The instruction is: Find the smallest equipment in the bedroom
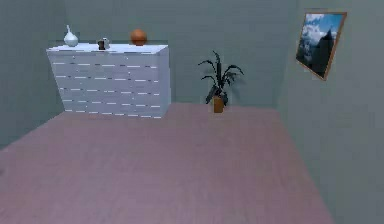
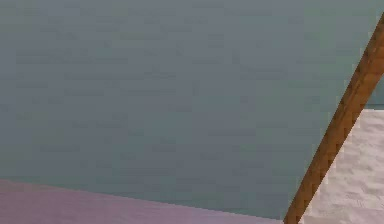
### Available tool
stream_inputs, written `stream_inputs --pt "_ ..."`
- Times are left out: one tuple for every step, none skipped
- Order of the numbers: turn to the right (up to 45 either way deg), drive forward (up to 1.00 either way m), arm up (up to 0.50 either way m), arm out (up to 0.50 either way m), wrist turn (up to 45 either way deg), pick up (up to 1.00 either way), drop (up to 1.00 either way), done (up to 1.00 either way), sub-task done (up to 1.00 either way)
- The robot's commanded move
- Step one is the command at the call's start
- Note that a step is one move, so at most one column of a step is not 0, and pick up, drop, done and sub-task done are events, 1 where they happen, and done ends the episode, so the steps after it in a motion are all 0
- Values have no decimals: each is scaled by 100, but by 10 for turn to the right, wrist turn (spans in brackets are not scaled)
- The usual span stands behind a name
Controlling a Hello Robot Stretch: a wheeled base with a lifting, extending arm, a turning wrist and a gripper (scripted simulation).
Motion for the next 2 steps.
stream_inputs --pt "-30 0 0 0 0 0 0 0 0" --pt "0 100 0 0 0 0 0 0 0"
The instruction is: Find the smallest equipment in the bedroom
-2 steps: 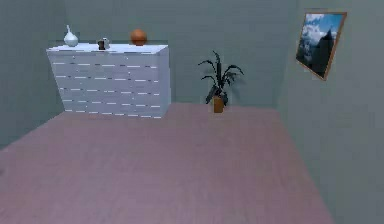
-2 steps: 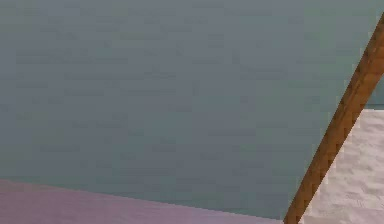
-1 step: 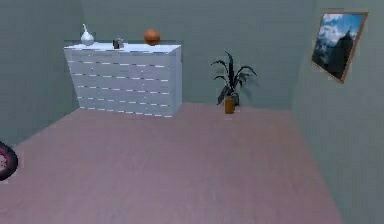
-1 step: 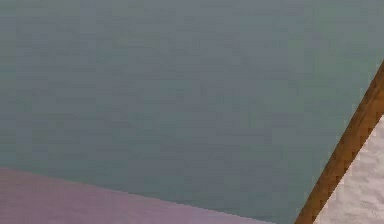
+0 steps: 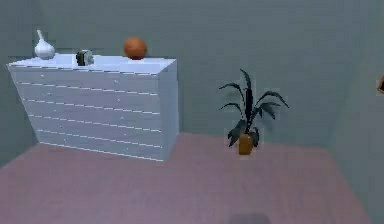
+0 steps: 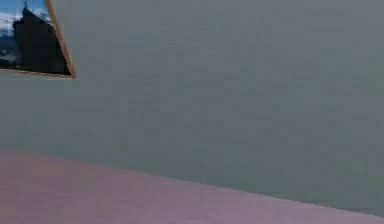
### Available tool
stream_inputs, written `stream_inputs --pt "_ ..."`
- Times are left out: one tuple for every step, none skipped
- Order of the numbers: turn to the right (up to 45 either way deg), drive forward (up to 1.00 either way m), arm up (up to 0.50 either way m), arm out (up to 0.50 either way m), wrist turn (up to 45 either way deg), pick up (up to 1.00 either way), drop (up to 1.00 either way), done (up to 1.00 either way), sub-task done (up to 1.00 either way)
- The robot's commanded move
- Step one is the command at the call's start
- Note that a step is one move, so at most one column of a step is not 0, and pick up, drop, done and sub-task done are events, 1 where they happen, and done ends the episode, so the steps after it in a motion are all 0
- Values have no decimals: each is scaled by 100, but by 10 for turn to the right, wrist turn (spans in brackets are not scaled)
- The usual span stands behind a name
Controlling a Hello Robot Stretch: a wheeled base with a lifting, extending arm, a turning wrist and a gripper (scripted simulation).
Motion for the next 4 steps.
stream_inputs --pt "0 100 0 0 0 0 0 0 0" --pt "0 40 0 0 0 0 0 0 0" --pt "-330 0 0 0 0 0 0 0 0" --pt "0 0 0 0 0 0 0 100 0"
